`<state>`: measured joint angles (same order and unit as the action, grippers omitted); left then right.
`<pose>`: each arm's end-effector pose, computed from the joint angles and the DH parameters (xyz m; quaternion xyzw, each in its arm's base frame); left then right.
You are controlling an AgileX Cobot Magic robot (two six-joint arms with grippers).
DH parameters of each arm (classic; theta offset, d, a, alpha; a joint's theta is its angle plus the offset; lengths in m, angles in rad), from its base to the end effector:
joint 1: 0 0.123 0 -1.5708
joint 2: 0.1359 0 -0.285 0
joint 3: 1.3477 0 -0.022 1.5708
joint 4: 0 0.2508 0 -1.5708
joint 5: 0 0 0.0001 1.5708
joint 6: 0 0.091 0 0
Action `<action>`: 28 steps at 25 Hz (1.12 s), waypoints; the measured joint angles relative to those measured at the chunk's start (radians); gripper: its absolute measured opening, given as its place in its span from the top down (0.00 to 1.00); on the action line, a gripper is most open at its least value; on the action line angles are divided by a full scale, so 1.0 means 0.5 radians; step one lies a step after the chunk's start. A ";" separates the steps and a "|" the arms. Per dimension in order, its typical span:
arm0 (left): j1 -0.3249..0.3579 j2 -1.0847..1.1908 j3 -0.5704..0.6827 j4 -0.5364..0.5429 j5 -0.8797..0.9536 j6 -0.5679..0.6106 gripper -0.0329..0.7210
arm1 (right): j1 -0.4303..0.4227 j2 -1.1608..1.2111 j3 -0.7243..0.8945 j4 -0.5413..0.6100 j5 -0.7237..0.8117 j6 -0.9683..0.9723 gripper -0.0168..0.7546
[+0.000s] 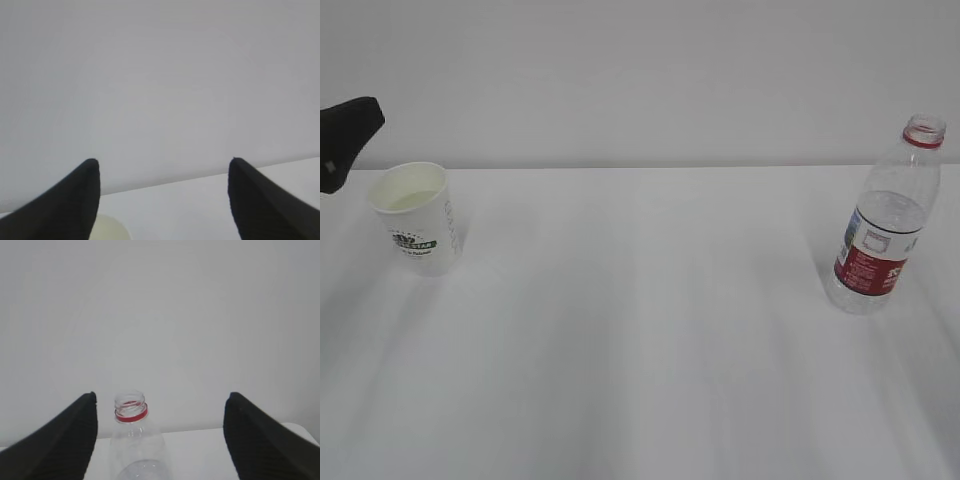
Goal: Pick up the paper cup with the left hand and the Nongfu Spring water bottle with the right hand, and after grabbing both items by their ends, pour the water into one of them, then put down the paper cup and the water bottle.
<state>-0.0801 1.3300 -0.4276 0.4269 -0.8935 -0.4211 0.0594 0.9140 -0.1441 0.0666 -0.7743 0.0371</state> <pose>0.2411 -0.0488 0.2416 0.0957 0.6897 -0.1921 0.6915 0.1571 0.0051 0.2372 0.0257 0.6739 0.0375 0.7374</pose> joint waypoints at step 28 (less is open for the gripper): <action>0.000 -0.686 0.013 0.051 0.925 -0.139 0.19 | 0.000 -0.585 -0.613 -0.007 1.338 -0.099 0.21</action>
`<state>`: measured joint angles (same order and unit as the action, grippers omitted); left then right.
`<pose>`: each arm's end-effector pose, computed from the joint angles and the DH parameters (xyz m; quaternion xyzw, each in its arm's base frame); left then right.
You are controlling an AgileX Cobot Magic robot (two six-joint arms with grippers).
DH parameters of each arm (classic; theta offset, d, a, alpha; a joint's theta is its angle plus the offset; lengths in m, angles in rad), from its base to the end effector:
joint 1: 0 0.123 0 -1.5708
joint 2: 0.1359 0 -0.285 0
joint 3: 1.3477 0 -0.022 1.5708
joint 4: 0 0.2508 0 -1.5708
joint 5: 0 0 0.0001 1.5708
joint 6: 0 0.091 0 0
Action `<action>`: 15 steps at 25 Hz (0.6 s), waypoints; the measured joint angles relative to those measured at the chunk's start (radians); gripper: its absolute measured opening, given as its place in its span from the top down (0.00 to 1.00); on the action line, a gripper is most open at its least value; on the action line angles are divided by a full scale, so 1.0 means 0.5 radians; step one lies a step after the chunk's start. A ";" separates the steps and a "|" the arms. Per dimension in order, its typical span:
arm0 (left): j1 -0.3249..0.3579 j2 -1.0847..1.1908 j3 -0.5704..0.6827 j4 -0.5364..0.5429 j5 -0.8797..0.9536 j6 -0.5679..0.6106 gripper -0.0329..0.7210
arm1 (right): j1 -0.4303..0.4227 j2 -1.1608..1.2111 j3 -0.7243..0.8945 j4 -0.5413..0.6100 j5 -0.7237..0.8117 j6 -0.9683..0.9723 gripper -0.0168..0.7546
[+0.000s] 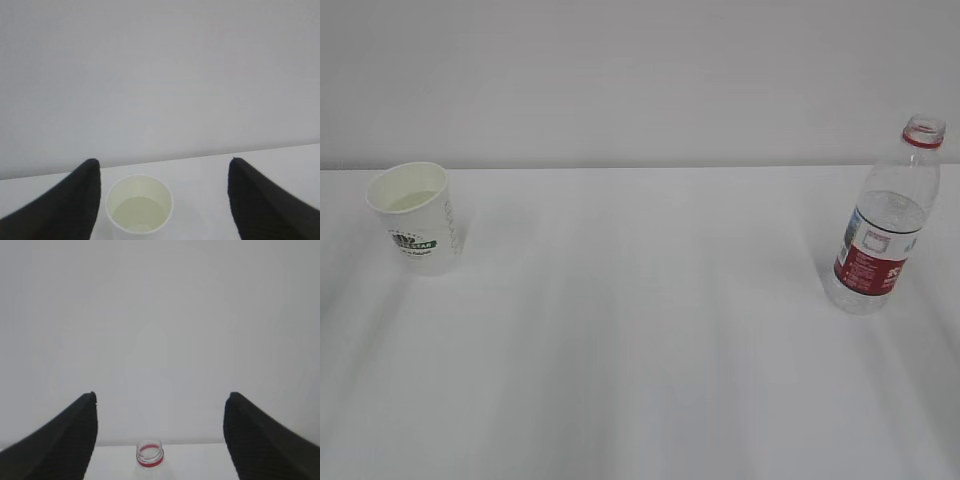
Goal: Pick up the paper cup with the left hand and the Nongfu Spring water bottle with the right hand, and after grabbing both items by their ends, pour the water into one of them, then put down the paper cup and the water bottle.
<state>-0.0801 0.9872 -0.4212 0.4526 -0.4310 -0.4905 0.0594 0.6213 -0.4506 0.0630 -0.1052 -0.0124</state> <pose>0.1965 -0.0324 0.2761 0.0641 0.7338 -0.1194 0.6657 0.1354 0.0075 0.3216 -0.0008 0.6995 0.0369 0.7137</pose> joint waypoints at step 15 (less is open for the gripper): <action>0.000 -0.595 0.000 0.004 0.544 -0.008 0.28 | 0.000 -0.049 -0.270 -0.204 0.351 -0.008 0.21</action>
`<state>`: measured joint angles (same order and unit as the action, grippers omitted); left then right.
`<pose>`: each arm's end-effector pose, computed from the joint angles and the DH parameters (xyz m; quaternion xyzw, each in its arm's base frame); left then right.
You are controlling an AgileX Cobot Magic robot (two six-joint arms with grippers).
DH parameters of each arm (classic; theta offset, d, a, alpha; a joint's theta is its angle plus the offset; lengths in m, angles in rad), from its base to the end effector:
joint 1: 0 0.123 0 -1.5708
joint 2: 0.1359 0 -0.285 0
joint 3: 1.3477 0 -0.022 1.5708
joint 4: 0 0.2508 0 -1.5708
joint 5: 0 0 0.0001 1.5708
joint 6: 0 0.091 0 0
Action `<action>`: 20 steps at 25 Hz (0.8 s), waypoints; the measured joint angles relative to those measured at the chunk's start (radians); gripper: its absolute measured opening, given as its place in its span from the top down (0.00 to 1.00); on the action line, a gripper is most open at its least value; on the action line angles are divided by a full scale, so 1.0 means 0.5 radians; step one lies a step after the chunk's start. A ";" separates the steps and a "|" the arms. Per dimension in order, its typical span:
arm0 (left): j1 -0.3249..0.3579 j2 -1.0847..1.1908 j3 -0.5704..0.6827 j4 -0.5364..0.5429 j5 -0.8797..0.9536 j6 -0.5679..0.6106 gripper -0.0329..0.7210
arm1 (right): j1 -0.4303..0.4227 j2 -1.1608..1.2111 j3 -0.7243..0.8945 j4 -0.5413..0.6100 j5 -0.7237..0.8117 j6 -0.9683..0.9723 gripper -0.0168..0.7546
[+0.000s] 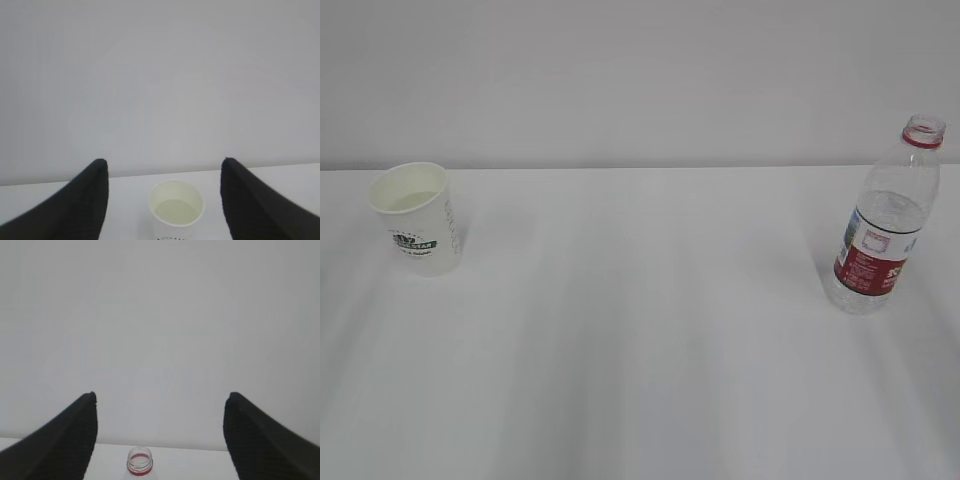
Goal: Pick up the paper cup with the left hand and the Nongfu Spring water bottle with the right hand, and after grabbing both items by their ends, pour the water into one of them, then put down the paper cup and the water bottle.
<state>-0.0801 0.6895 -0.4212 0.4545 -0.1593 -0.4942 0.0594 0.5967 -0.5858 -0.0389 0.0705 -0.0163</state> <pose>0.1471 -0.0181 0.3054 0.0369 0.7193 -0.0683 0.6903 0.1273 0.0073 0.3551 -0.0394 0.7039 0.0006 0.7092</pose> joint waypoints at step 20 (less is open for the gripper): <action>0.000 -0.302 -0.007 -0.261 0.563 0.000 0.28 | 0.000 -0.209 -0.020 -0.028 0.418 0.000 0.21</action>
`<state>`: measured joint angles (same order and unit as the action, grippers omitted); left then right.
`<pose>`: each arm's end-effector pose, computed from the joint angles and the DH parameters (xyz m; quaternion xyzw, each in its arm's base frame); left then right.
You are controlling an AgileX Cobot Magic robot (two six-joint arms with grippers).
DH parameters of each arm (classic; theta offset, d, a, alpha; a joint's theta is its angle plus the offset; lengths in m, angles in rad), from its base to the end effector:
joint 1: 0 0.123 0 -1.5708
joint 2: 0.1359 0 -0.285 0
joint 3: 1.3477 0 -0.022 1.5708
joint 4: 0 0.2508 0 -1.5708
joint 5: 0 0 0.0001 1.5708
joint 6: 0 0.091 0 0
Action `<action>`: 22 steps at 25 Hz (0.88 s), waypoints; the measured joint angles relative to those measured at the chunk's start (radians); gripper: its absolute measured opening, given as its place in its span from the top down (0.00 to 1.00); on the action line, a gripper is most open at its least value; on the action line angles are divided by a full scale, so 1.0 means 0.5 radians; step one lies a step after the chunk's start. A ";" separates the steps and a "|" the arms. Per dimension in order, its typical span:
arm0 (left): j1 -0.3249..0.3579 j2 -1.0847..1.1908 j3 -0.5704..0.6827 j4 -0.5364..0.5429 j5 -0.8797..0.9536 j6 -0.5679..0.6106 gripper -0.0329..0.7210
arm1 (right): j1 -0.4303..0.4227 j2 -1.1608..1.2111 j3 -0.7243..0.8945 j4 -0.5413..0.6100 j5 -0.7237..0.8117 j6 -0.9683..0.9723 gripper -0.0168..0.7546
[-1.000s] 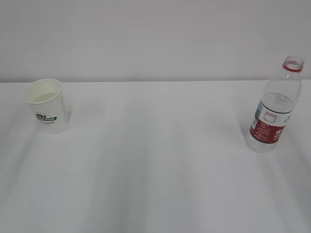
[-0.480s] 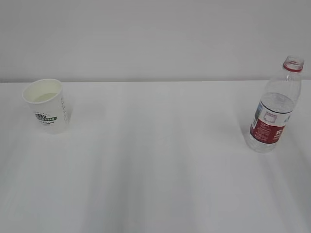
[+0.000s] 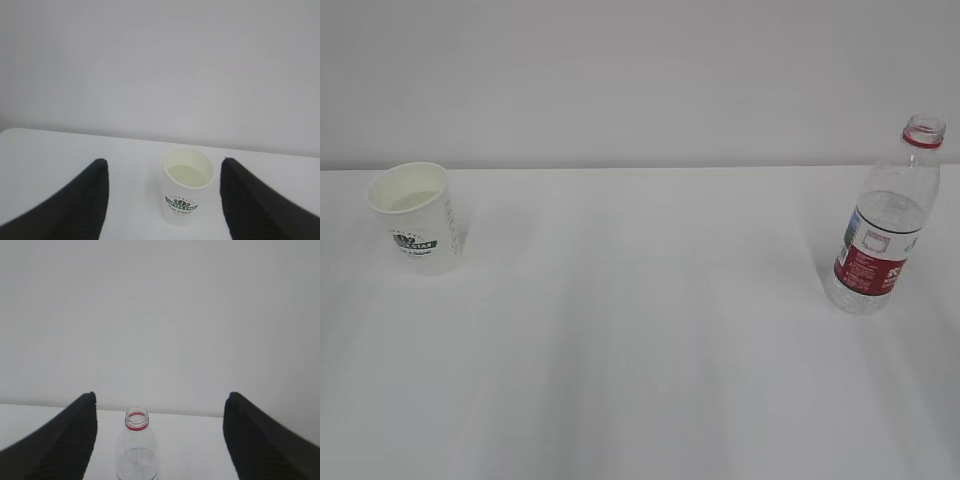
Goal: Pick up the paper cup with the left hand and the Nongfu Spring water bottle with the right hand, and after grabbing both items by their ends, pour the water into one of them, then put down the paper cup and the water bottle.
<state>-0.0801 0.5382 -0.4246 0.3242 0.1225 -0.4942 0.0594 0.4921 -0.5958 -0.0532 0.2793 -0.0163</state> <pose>0.1185 -0.0059 0.3033 -0.0475 0.7541 -0.0678 0.6515 0.1020 0.0047 0.3515 -0.0418 0.7363 -0.0081 0.6753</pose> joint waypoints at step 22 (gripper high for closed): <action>0.000 -0.010 -0.470 -0.028 0.634 0.387 0.32 | 0.000 -0.004 -0.219 0.000 0.377 0.000 0.21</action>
<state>-0.0801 0.5331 -0.6596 0.3100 0.4396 -0.3006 0.0594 0.4903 -0.7053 -0.0532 0.4677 -0.0163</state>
